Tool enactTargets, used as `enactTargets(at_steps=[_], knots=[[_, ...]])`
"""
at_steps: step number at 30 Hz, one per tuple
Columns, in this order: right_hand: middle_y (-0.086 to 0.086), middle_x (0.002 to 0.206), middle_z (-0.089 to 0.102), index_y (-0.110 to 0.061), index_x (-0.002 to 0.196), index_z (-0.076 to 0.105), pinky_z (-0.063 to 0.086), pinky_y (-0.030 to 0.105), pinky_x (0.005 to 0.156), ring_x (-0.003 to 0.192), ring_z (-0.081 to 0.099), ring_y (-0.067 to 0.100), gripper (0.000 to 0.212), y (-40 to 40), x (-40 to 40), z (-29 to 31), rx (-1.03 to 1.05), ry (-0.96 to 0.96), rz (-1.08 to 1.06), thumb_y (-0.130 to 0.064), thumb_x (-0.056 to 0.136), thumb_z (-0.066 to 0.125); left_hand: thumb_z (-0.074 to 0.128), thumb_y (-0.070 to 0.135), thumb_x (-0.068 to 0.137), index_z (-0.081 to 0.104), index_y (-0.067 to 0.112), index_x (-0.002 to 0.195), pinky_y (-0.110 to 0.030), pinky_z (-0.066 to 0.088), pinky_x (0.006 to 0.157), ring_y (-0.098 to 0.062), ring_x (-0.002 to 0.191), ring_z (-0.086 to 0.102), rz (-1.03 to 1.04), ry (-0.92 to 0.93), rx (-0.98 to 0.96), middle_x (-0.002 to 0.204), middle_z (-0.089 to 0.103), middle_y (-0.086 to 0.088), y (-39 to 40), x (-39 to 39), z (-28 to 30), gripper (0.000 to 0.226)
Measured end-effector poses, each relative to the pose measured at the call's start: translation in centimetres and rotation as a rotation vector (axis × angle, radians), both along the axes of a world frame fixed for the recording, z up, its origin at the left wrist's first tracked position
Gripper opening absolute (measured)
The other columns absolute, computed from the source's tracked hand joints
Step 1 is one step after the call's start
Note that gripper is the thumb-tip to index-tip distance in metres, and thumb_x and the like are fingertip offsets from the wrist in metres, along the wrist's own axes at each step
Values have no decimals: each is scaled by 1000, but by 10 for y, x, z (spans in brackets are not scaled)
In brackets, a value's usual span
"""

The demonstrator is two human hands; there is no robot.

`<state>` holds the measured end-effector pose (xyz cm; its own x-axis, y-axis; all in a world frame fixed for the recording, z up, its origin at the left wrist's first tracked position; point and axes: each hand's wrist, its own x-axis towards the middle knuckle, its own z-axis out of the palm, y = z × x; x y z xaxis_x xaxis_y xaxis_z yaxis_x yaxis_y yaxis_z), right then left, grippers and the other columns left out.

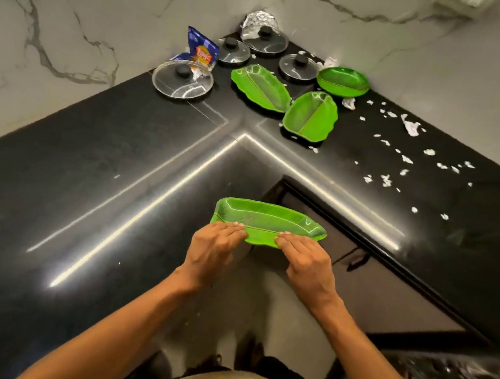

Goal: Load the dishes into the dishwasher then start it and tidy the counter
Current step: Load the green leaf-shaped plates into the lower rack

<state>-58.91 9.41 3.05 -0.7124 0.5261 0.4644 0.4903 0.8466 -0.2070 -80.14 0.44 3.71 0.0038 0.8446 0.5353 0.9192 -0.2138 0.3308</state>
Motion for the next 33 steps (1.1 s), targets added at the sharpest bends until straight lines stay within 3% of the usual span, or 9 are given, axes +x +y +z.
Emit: enactTargets(at_steps=[4,9,20,23,25,29,33], knots=[[8,108,76,-7,107,75,58,39,85,100,72,25,40,-37,41,2,-26,-48,-85,4,77,50,45,8,69,79,11,93,-30,58,78,-21,89,74,-95,-17,-88,99,77,-4,-17,33,-4,41],[8,105,76,-6,104,77,60,38,83,96,73,26,37,-88,105,1,-28,-58,-221,-2,83,47,46,6,66,79,12,95,-30,59,80,-19,92,74,-230,-75,-202,100,77,-3,-41,90,-12,44],[9,100,77,-6,99,78,61,38,81,90,74,26,42,-245,293,-26,-126,-69,-504,-5,75,44,42,10,66,79,12,90,-28,57,78,-18,86,75,-443,-20,-190,95,78,-2,-142,283,-38,44],[8,99,77,-8,99,78,61,38,81,89,74,26,35,-296,349,-38,-137,-94,-565,-3,74,54,42,10,68,79,12,91,-29,58,77,-18,86,75,-488,-1,-196,95,78,-3,-186,338,-48,44],[8,97,77,-8,99,78,61,38,78,87,74,27,34,-329,380,-39,-155,-95,-609,-3,74,56,41,13,70,79,12,93,-32,59,74,-20,86,75,-508,13,-212,97,77,-3,-212,371,-50,44],[10,90,77,-6,94,78,62,40,71,80,74,30,46,-391,435,-36,-182,-106,-695,-10,71,38,41,15,74,79,16,90,-32,58,62,-22,80,75,-540,59,-265,93,78,-1,-259,432,-45,42],[8,85,76,-7,90,78,61,36,67,77,72,30,46,-433,488,-26,-215,-107,-795,-8,66,39,39,10,77,75,15,88,-36,59,56,-26,75,74,-595,86,-297,86,76,-2,-288,490,-38,39]])
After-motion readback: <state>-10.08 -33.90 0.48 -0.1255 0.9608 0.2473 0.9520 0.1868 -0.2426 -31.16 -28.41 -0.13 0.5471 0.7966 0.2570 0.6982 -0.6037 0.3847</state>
